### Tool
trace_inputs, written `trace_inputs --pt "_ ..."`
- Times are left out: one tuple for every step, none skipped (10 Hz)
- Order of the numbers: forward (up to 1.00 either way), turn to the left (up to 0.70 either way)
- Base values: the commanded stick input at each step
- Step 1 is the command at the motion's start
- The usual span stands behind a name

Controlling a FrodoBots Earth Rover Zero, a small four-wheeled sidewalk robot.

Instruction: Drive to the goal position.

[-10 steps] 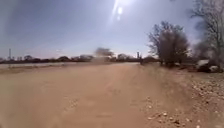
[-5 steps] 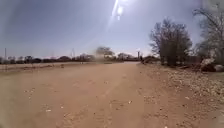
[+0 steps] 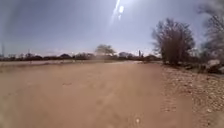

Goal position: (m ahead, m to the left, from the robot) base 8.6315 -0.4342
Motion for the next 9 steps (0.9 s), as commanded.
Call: trace_inputs --pt "1.0 0.0" --pt "1.0 0.0" --pt "1.0 0.0" --pt "1.0 0.0" --pt "1.0 0.0" --pt "1.0 0.0" --pt "1.0 0.0" --pt "1.0 -0.27" --pt "1.0 -0.27"
